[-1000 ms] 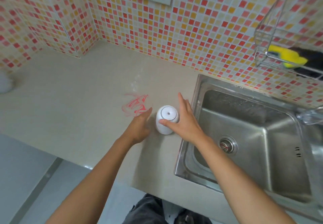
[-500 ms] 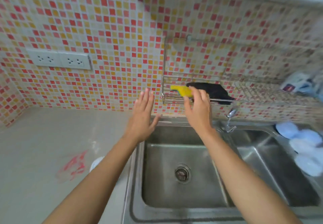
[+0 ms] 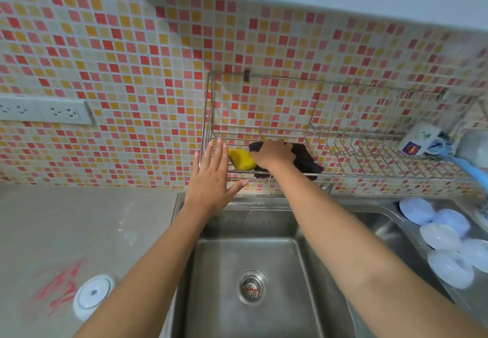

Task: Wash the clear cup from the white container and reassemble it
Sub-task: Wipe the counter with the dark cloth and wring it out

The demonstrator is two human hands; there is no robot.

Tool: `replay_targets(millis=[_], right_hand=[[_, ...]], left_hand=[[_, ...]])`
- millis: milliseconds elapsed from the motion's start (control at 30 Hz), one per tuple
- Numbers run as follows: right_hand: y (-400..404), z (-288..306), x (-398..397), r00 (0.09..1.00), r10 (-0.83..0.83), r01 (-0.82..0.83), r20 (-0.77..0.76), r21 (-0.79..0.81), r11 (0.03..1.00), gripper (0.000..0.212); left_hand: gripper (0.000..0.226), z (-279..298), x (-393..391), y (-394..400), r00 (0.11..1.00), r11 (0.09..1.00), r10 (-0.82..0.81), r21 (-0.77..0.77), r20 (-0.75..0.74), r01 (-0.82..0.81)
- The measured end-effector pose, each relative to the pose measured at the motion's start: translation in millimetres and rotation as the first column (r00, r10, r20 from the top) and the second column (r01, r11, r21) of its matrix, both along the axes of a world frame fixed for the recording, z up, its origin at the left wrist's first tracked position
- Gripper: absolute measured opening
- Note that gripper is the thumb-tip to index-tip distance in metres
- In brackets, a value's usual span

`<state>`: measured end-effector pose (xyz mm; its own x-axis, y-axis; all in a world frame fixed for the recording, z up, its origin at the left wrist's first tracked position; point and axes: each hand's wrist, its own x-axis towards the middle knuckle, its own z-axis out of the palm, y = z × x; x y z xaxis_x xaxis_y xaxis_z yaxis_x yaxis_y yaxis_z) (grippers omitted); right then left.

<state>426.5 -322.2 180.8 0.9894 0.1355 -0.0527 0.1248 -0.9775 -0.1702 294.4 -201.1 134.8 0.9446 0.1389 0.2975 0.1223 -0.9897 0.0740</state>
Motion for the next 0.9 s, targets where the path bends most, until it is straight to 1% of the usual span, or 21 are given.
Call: replay_targets(millis=[67, 100, 200, 300, 367, 433, 500, 567, 633, 700, 767, 833, 900], right_hand=[[6.7, -2.7, 4.2, 1.000, -0.020, 0.020, 0.020, -0.047, 0.999, 0.067], [8.6, -3.4, 8.1, 1.000, -0.020, 0.021, 0.022, -0.060, 0.998, 0.064], [5.4, -4.4, 15.6, 0.997, 0.033, -0.027, 0.063, -0.096, 0.995, 0.037], [-3.7, -1.4, 13.8, 0.983, 0.129, -0.113, 0.132, -0.122, 0.986, 0.025], [-11.8, 0.7, 14.6, 0.983, 0.128, -0.120, 0.129, -0.066, 0.991, 0.022], [-21.0, -1.1, 16.3, 0.989, 0.088, -0.089, 0.117, -0.003, 0.996, 0.023], [-28.8, -3.1, 15.8, 0.996, 0.047, -0.046, 0.079, -0.010, 0.999, 0.031], [-32.6, 0.5, 13.4, 0.997, 0.067, -0.064, 0.034, -0.075, 0.995, 0.033], [-34.7, 5.5, 10.9, 0.992, 0.102, -0.093, 0.073, -0.125, 0.988, 0.022], [-39.6, 6.6, 10.5, 0.981, 0.095, -0.077, 0.171, -0.113, 0.991, 0.018], [-49.3, 3.8, 12.2, 0.964, 0.059, -0.056, 0.260, -0.020, 0.998, 0.017], [-59.2, 4.4, 12.3, 0.954, -0.008, -0.048, 0.300, 0.179, 0.983, 0.019], [-65.2, 10.5, 5.0, 0.948, -0.049, -0.082, 0.315, 0.389, 0.917, 0.023]], left_hand=[[0.096, 1.4, -0.2, -0.5, 1.000, 1.000, -0.004, -0.014, -0.001, 0.004], [0.096, 2.3, -0.1, -0.7, 1.000, 1.000, -0.001, -0.013, -0.002, 0.001], [0.095, 2.8, 0.9, -1.3, 1.000, 1.000, 0.005, -0.025, -0.010, -0.006], [0.095, 2.8, 1.4, -2.1, 1.000, 0.999, 0.011, -0.051, -0.028, -0.013], [0.097, 3.0, 1.6, -3.0, 0.999, 0.999, 0.016, -0.050, -0.037, -0.018], [0.097, 2.7, 2.2, -2.6, 0.998, 0.998, 0.021, -0.062, -0.054, -0.025], [0.097, 2.9, 2.3, -2.9, 0.998, 0.997, 0.024, -0.075, -0.064, -0.028], [0.098, 4.5, 2.1, -3.8, 0.997, 0.996, 0.023, -0.082, -0.070, -0.028], [0.099, 5.9, 1.6, -4.5, 0.997, 0.996, 0.020, -0.084, -0.080, -0.027], [0.099, 7.3, 0.2, -4.7, 0.996, 0.996, 0.012, -0.088, -0.089, -0.020], [0.099, 8.9, -0.4, -4.0, 0.996, 0.995, 0.004, -0.094, -0.094, -0.013], [0.098, 11.7, -0.9, -3.5, 0.994, 0.994, -0.007, -0.106, -0.105, -0.004], [0.096, 14.4, -5.9, -3.0, 0.995, 0.988, -0.046, -0.149, -0.090, 0.032]])
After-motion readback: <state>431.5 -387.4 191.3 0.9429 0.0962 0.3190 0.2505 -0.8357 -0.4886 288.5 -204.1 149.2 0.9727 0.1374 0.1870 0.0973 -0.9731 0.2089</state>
